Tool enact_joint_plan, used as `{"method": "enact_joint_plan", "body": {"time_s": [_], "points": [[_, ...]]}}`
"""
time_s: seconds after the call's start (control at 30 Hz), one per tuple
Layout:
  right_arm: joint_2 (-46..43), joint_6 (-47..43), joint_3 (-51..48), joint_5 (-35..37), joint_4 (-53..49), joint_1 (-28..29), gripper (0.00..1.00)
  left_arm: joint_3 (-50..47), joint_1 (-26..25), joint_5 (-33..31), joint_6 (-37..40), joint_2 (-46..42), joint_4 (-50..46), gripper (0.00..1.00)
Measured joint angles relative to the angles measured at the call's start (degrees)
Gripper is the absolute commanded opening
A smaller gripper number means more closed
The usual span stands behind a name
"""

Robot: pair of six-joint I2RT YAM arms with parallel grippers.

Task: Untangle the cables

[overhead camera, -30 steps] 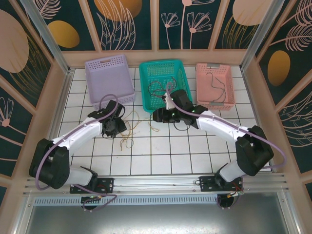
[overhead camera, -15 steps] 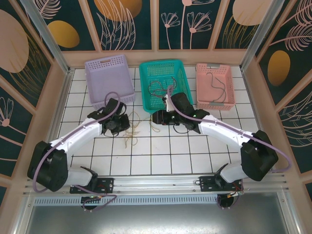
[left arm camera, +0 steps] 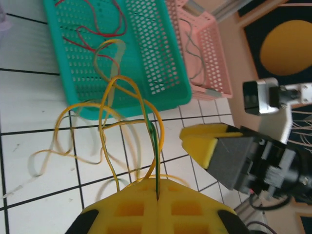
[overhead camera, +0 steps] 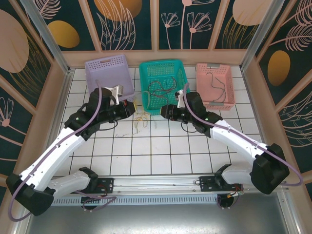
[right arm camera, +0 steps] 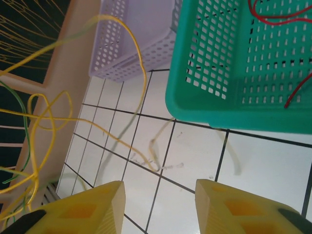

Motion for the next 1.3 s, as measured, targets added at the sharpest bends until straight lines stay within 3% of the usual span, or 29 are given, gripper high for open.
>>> {"method": "enact_joint_plan", "body": {"time_s": [0.3,0.53,0.77,1.03,1.3], "points": [[0.0,0.5,0.0,-3.8,0.2,-0.2,0.53,-7.9,0.0,3.4,1.2,-1.7,1.2,0.00],[1.3,4.7,-0.2,-6.4,0.3,-0.2,0.53,-16.9,-1.9,6.3,1.2,-1.8,4.7,0.00],[5.3,11.3,-1.4,-9.3,-0.5,-0.1,0.50,-19.4,-4.9,9.1,1.2,-0.9,7.9,0.00],[6.1,26.5,-11.2,-11.5,2.6,0.2,0.51,-20.9,-7.5,10.2,1.2,1.5,12.0,0.00],[0.3,42.5,-17.3,-9.9,8.8,0.4,0.52,-20.9,-8.3,10.2,1.2,2.5,13.5,0.00]]}}
